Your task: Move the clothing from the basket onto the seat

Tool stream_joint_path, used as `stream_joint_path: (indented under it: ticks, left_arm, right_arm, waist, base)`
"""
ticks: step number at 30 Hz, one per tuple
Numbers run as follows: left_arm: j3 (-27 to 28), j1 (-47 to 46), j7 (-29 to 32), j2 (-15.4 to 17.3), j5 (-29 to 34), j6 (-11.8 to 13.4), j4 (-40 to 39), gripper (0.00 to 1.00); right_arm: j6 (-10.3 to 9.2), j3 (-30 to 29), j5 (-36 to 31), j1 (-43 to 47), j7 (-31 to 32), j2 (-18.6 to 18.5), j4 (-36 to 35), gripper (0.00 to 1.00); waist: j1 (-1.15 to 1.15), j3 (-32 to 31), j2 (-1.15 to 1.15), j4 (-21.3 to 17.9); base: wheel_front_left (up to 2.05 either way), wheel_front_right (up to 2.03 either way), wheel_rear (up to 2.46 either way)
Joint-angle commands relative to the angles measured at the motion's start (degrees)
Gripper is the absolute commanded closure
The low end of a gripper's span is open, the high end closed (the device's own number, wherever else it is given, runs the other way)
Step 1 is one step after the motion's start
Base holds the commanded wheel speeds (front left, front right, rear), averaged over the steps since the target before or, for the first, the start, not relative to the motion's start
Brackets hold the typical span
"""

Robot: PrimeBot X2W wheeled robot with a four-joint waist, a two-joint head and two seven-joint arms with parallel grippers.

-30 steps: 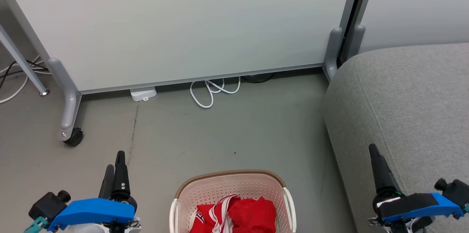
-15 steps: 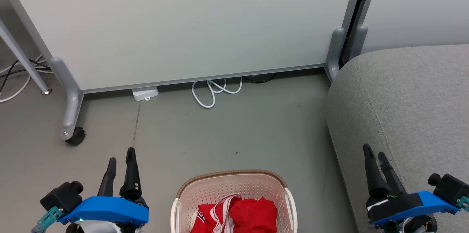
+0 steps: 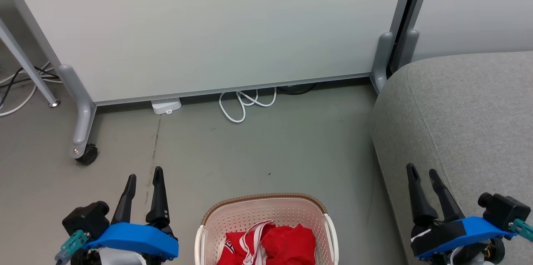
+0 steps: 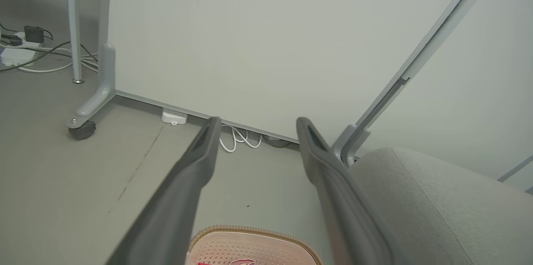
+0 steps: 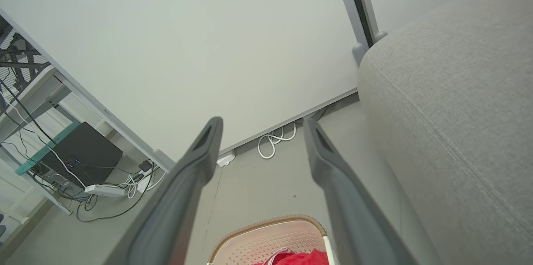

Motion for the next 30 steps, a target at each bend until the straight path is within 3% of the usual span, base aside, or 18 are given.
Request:
stream_joint_path:
  ticks: [1, 30]
  left_arm:
    - [-0.5, -1.6, -0.6, 0.6, 1.7, 0.1, -0.3, 0.0]
    - [-2.4, -2.1, -4.6, 0.5, 14.5, -0.6, 2.1, 0.0]
  right_arm:
    - [0.39, 0.1, -1.9, -1.3, -0.5, -0.4, -0.8, 0.0]
    - [0.35, -2.1, -17.3, -1.2, -2.7, -0.6, -0.3, 0.0]
  waist:
    - [-0.01, 0.0, 0.0, 0.0]
    - [-0.01, 0.0, 0.0, 0.3]
  base:
    - [0.0, 0.0, 0.0]
    - [0.0, 0.0, 0.0]
